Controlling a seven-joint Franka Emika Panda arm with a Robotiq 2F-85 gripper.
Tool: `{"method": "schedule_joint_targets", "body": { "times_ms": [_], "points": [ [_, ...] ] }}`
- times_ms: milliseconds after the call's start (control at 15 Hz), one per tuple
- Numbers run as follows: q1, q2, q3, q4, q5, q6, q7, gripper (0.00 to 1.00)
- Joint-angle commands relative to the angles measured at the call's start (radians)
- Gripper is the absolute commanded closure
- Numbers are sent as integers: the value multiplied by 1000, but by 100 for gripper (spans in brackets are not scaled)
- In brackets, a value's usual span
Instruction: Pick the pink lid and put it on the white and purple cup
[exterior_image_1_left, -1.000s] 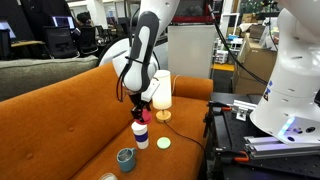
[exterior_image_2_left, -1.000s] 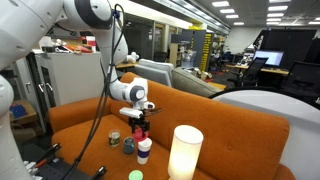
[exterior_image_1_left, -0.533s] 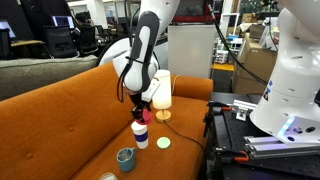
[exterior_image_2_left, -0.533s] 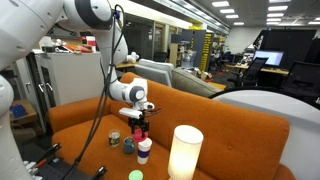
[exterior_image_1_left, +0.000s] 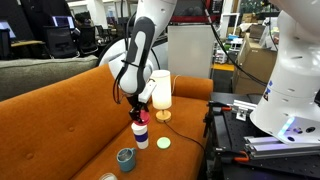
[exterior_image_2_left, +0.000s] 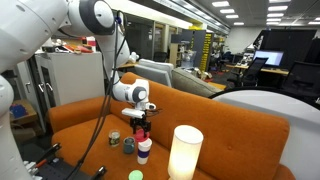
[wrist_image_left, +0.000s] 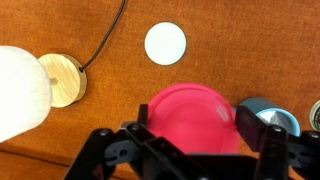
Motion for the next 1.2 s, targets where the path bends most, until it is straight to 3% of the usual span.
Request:
{"method": "schedule_joint_targets", "body": {
  "times_ms": [0,533,1133],
  "points": [
    [-9,88,6,143,-39,-139,-62,39],
    [-21,242,1,415,-117,-333,-150,39],
    [-34,319,29,528,-116,-364,-248,39]
  ]
}}
